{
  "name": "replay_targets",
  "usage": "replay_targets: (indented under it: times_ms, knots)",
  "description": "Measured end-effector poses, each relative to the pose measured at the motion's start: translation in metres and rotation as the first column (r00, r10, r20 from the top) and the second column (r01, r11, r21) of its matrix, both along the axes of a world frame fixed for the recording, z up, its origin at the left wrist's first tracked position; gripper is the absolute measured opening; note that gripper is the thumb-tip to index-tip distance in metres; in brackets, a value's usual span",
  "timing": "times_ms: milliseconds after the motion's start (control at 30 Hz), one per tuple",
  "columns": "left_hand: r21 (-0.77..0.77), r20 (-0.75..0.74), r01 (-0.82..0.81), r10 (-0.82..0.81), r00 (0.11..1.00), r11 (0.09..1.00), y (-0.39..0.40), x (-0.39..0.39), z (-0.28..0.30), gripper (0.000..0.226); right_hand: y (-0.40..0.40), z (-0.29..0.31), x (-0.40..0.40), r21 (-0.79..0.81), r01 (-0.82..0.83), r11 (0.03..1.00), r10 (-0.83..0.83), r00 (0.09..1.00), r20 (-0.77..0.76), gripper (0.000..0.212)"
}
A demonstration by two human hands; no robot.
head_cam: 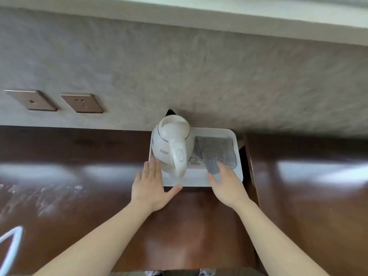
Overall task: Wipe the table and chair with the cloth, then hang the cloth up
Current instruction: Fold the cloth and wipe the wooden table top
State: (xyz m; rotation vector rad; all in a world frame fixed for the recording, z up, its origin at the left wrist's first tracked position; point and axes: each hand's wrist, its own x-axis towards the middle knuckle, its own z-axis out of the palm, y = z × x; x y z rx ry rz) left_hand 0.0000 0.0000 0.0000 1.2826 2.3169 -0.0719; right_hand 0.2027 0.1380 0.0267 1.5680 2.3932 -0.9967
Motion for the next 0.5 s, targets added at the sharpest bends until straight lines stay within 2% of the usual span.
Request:
replay_targets:
  times_ms: [300,367,500]
  knots:
    - [0.108,-0.053,-0.165,0.171,0.984,0.98,0.019,0.016,-0.054,0.133,0.067,-0.063,-0.035,0.184,-0.088,0.979,0.07,0.992,0.103,0.075]
    - [0.117,-0.067,-0.18,0.188,0.98,0.977,0.02,0.018,-0.058,0.136,0.078,-0.073,-0.043,0.221,-0.099,0.97,0.066,0.987,0.15,0.082]
    - [0.117,-0.094,-0.166,0.178,0.98,0.979,0.021,0.017,-0.064,0.138,0.084,-0.093,-0.057,0.184,-0.039,0.982,-0.003,0.975,0.224,0.11]
